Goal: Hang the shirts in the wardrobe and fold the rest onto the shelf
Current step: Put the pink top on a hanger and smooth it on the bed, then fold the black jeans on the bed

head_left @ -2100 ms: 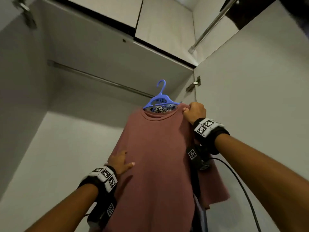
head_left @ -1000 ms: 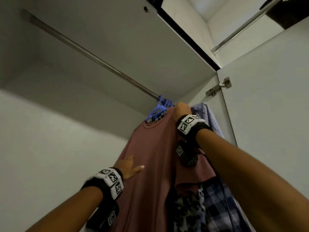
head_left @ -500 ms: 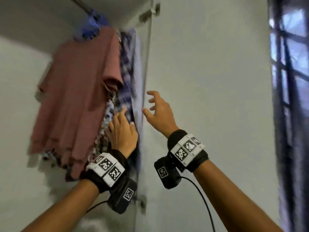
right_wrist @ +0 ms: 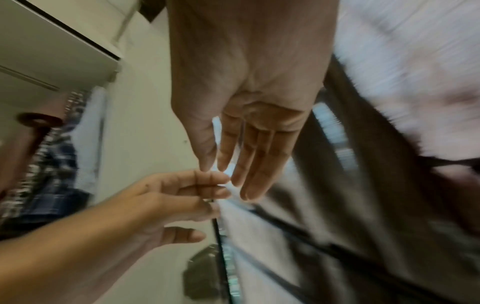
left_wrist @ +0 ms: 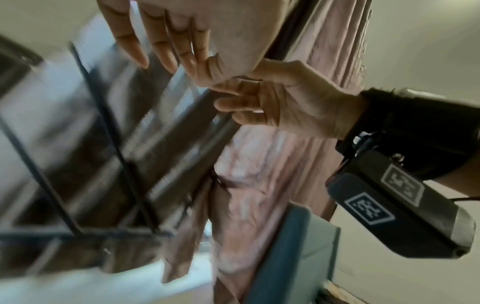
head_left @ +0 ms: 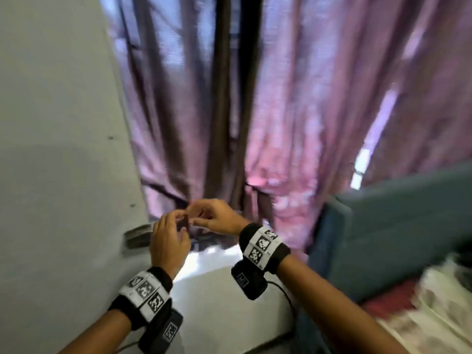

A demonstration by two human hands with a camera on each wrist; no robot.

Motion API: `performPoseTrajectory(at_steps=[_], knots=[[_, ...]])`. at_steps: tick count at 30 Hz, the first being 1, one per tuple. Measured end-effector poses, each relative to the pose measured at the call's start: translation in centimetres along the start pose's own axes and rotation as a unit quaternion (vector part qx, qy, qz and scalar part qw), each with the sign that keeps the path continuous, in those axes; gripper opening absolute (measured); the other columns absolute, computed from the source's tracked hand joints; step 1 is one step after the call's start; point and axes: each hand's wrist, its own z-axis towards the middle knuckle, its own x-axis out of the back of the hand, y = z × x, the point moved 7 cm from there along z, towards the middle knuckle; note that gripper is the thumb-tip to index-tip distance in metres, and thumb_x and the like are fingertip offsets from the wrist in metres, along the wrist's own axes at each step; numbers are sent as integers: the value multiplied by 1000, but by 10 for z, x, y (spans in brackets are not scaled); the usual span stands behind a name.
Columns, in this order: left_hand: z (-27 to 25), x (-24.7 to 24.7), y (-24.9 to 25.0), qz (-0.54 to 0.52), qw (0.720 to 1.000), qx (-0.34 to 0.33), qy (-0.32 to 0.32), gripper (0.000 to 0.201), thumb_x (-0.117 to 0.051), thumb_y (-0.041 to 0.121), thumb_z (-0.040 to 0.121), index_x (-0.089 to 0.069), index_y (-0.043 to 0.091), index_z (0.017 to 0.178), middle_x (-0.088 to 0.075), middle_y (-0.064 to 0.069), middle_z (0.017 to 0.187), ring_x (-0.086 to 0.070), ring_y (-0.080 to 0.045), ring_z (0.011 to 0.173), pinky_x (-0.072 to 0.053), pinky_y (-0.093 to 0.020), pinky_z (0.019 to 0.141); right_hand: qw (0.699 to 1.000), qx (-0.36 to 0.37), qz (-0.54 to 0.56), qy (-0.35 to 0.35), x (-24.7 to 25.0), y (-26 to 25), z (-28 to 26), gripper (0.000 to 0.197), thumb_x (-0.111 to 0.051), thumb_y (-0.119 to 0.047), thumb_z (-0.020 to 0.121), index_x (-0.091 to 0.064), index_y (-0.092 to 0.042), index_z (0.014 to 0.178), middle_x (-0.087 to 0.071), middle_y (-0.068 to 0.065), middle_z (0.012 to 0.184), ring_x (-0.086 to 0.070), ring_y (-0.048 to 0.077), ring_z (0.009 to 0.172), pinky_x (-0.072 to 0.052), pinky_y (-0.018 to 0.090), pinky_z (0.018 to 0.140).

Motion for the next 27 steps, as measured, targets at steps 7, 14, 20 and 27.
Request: performPoseTrajectory(at_steps=[7,14,20,27], knots=[[-109,-189,102,-142,942,-57,-298,37,-54,-4,75,-55,8,110,-61,-8,100,-56,-34,96,-47,-45,86,932,-334,-44,133,78,137,-279,22,-66,-9,83,-66,2,103,-69,20,96,-63,15,76,-49,24,71],[-239,-294,243,-110,852,-183,-479,54,-53,2,81,-42,7,133,-55,-12,123,-44,-32,117,-36,-38,100,789,-554,-96,247,129,148,-562,25,-62,-14,88,-62,-1,110,-61,5,91,-56,14,69,-42,21,67],[-310,-358,337,-32,805,-212,-553,66,-52,11,86,-23,13,144,-44,-13,137,-35,-32,127,-35,-40,103,702,-647,-101,280,163,149,-734,24,-63,-20,87,-63,-10,108,-60,0,88,-57,16,80,-52,33,77],[-340,-407,389,20,786,-241,-569,69,-53,10,85,-20,17,146,-42,-15,140,-36,-33,129,-35,-41,105,670,-657,-119,325,214,138,-809,27,-63,-22,87,-62,-9,112,-65,6,96,-62,22,93,-44,25,76]])
